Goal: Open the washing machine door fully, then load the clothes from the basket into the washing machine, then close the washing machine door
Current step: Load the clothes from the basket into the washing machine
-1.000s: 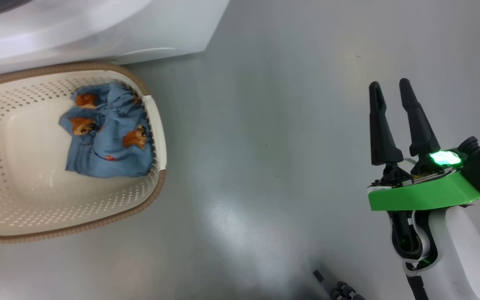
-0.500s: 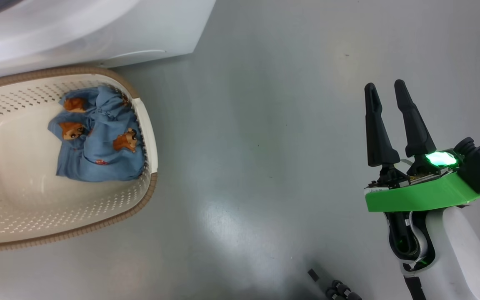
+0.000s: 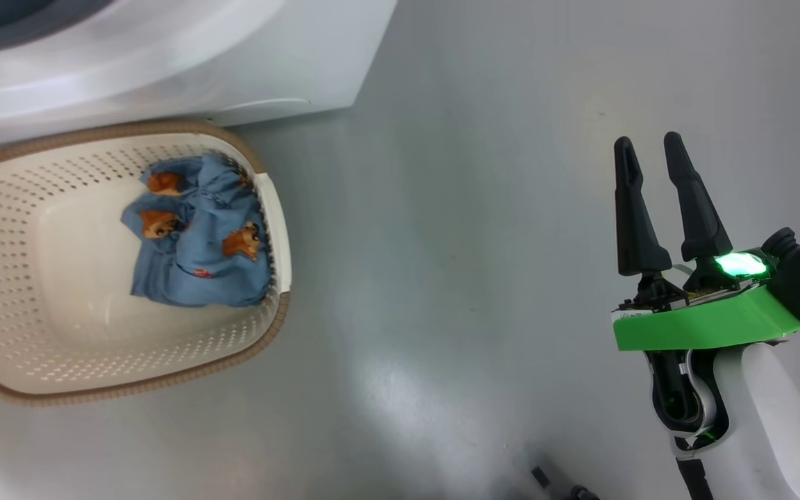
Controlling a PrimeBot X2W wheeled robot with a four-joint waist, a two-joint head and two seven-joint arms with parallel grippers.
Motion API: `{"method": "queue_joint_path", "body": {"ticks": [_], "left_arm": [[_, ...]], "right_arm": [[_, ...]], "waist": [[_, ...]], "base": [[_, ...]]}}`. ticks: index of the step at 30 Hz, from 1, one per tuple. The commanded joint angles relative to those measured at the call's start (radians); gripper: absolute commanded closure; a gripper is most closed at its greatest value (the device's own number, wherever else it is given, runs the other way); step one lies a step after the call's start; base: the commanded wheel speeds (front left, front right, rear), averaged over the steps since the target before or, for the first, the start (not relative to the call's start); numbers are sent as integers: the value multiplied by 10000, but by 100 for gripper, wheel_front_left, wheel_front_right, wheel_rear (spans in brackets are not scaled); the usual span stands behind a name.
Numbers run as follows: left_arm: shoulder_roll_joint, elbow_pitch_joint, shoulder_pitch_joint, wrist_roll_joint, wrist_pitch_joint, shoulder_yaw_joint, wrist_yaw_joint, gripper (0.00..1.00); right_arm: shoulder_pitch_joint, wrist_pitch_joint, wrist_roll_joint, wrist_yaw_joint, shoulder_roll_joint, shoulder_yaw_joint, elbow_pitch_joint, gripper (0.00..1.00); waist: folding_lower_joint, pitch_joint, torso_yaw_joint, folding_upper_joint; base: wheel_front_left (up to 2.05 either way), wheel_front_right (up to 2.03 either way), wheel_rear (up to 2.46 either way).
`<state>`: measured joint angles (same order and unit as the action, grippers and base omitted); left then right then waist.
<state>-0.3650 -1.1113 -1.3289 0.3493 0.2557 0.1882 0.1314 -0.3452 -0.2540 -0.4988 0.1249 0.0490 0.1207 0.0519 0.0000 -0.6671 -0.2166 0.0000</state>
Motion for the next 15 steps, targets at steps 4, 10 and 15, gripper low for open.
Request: {"method": "queue_joint_path", "body": {"ticks": [4,10,15], "left_arm": [[-238,943,819,263,59,-155,-8,0],[-17,2042,2048,207,60,-460,-8,0],[369,2833,3220,123,60,-899,-8,0]], "right_arm": [[118,-78,163,58,13,103,-138,0],[326,-78,376,58,13,20,-27,0],[643,-78,520,58,13,-126,95,0]], "waist": [[0,409,267,0],[0,1020,509,0],[0,1711,774,0]], "base": [[0,0,0],[0,0,0],[0,0,0]]}}
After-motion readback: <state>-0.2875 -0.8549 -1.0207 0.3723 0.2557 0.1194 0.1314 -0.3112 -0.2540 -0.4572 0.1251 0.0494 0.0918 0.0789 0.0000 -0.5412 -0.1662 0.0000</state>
